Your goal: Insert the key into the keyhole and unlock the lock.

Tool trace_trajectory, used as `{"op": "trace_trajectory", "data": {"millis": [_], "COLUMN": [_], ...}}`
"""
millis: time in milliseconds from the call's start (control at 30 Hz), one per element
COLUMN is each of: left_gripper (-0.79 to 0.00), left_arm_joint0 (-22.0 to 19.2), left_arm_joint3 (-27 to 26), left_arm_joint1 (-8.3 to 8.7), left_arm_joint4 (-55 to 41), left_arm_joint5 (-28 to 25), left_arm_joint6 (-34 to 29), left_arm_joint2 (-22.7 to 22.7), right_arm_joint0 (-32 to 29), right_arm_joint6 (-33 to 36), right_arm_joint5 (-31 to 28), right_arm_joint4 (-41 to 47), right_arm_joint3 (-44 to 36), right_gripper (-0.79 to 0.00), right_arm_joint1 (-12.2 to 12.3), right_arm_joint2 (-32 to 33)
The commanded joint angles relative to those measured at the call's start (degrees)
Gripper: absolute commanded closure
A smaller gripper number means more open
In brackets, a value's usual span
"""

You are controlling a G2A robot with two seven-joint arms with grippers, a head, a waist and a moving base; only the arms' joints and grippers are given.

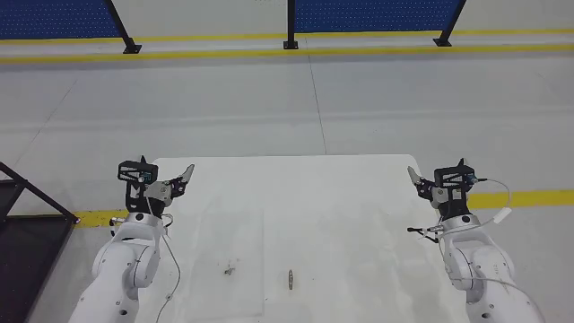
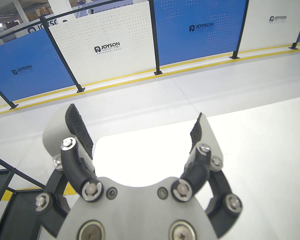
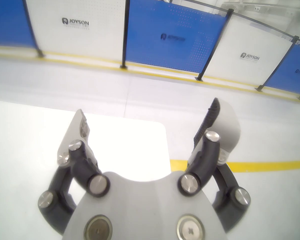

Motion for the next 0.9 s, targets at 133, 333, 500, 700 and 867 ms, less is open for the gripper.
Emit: {"op": "trace_trajectory", "data": {"millis": [133,333,500,700,867], "left_gripper": [-0.785,-0.785,-0.785,-0.785,-0.785], "left_arm_joint0": [0.0,2.1,9.7,21.0,26.6], "left_arm_joint3": [0.0,-2.1,-7.2,-13.4,-15.2], "left_arm_joint1": [0.00,0.28,0.89,1.61,1.91], "left_arm_joint4": [0.0,0.1,0.4,3.1,4.0], "left_arm_joint5": [0.0,-6.8,-16.4,-27.4,-33.6], "left_arm_joint6": [0.0,-1.7,-1.0,1.1,-2.8], "left_arm_joint2": [0.0,-0.4,-2.6,-5.4,-3.6], "right_arm_joint0": [0.0,0.0,0.0,0.0,0.0], "right_arm_joint6": [0.0,0.0,0.0,0.0,0.0], "right_arm_joint5": [0.0,0.0,0.0,0.0,0.0], "right_arm_joint4": [0.0,0.0,0.0,0.0,0.0], "right_arm_joint3": [0.0,0.0,0.0,0.0,0.0], "right_gripper": [-0.785,-0.785,-0.785,-0.785,-0.785], "right_arm_joint1": [0.0,0.0,0.0,0.0,0.0], "right_arm_joint2": [0.0,0.0,0.0,0.0,0.0]}}
